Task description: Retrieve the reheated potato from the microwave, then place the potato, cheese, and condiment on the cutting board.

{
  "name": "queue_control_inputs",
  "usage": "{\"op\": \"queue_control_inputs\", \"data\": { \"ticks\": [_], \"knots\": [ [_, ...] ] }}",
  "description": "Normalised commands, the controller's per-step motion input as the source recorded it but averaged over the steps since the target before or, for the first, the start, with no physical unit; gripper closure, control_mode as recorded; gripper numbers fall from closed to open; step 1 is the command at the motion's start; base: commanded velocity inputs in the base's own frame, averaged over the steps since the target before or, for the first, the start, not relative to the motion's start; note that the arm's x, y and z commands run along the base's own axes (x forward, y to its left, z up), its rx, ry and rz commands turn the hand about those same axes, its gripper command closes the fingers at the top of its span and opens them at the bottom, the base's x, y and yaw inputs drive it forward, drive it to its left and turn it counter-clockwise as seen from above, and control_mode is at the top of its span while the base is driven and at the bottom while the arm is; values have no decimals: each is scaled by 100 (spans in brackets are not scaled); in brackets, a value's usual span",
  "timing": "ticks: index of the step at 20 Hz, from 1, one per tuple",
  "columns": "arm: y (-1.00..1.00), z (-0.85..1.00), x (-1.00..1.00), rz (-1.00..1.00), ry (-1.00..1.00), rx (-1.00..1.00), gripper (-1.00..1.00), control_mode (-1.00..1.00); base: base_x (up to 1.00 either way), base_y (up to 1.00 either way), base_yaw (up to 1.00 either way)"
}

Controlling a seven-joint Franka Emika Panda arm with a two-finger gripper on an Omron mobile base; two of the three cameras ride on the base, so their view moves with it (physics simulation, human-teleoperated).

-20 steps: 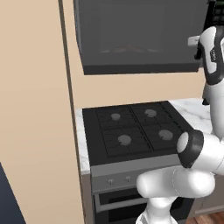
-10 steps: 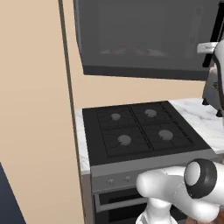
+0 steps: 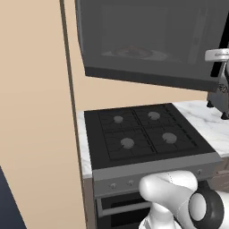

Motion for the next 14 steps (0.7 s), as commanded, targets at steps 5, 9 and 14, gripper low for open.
{"op": "queue_control_inputs", "data": {
  "ticks": [5,9,14],
  "knots": [
    [27,7,-82,0,0,3,100,-100,0,0,0],
    [34,8,-76,0,0,3,100,-100,0,0,0],
    [36,6,-73,0,0,3,100,-100,0,0,0]
  ]
}}
